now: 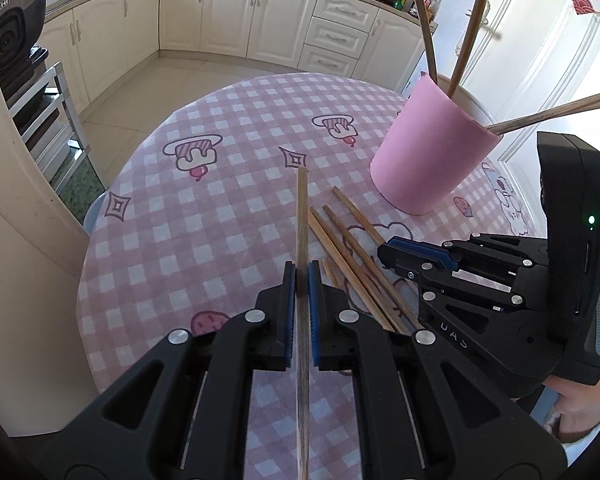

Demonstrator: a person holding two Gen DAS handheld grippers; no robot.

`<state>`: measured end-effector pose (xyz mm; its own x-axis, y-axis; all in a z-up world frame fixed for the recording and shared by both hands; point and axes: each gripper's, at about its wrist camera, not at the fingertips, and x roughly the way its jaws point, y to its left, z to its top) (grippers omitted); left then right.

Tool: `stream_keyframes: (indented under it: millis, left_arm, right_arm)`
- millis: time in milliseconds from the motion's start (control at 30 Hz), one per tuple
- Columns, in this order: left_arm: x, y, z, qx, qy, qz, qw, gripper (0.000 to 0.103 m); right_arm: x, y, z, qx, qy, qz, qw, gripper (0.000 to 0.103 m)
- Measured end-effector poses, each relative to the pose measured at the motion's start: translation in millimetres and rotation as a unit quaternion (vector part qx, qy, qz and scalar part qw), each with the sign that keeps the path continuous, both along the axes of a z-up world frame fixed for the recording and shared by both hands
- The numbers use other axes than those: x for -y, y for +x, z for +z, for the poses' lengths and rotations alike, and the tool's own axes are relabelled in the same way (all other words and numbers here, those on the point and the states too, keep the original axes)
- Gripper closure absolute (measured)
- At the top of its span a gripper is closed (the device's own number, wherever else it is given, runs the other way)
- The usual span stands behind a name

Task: Organize utensils
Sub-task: 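Lift both held chopsticks up from the pile toward the pink cup, then raise both held chopsticks upright and carry them over the pink cup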

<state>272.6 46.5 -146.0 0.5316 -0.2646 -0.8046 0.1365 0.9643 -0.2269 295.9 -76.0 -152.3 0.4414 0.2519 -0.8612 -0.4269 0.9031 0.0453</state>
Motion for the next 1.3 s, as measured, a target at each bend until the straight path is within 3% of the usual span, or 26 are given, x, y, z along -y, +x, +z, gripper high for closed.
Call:
stream_keyframes:
  millis: [167,533,700,1033,1300]
  left_arm:
    - [2,-5,13,0.015,-0.005,0.0,0.9999,0.097]
    - [15,-42,80,0.096,-0.022,-0.015,0.9951,0.097]
    - [22,-62,107,0.132,-0.026,-0.024,0.9907,0.097]
    - [29,-84,149,0.199,-0.042,-0.019,0.9789,0.097]
    - [45,-76,176,0.238,-0.041,-0.014,0.9702,0.097]
  right_arm:
    - [2,-13,14,0.024,0.027,0.004,0.999,0.098]
    - [27,-64,112,0.128,0.114,0.019,0.985,0.098]
    - [41,-90,141,0.175,0.116,0.017,0.978,0.098]
    - [76,-115,174,0.225,0.133,-0.001,0.965,0.098]
    - [108,-120,202,0.261,0.134,-0.025,0.956,0.098]
